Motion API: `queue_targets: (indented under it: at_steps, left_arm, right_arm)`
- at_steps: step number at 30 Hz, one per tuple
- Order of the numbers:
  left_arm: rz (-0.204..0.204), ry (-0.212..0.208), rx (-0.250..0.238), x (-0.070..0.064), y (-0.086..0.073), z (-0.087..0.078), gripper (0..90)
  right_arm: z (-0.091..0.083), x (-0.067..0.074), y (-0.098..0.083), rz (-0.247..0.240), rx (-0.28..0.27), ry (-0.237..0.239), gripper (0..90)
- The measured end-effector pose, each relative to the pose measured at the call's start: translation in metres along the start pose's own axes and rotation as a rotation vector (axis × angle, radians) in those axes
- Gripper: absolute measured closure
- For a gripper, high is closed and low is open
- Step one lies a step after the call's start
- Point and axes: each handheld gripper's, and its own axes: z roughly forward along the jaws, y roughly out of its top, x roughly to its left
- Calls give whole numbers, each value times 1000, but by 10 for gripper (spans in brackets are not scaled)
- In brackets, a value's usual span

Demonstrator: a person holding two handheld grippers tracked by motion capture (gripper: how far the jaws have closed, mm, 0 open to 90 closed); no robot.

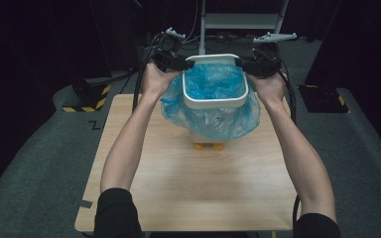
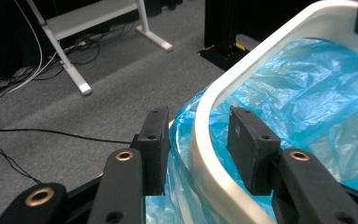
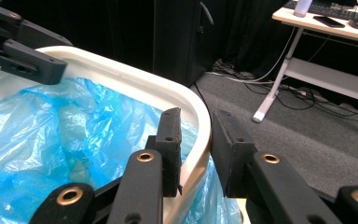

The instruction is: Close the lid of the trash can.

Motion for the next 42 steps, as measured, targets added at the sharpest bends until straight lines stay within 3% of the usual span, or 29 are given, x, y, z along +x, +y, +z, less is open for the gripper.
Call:
queue_targets:
  at_steps: [10, 13, 15, 23, 27, 29, 36, 42]
  left_arm:
    - [-8, 21, -39, -8, -6, -7, 700]
    - [-3, 65, -66, -12, -6, -10, 770]
    - [5, 84, -59, -14, -4, -10, 798]
    - [-5, 102, -64, -17, -4, -10, 806]
    - [-20, 99, -51, -18, -9, -7, 682]
    - [-22, 97, -54, -19, -10, -7, 708]
    - [-1, 153, -47, -24, -5, -8, 798]
    - [19, 183, -33, -27, -1, -6, 813]
  right_arm:
    - [0, 1, 0, 1, -4, -1, 731]
    - [-1, 1, 0, -2, -3, -1, 734]
    - [-1, 2, 1, -6, 2, -8, 743]
    - [-1, 5, 2, -17, 8, -31, 758]
    - [-1, 6, 2, -25, 11, -44, 762]
    - [0, 6, 3, -27, 13, -45, 763]
    - [1, 7, 4, -25, 23, -47, 765]
    - [2, 8, 4, -33, 24, -57, 765]
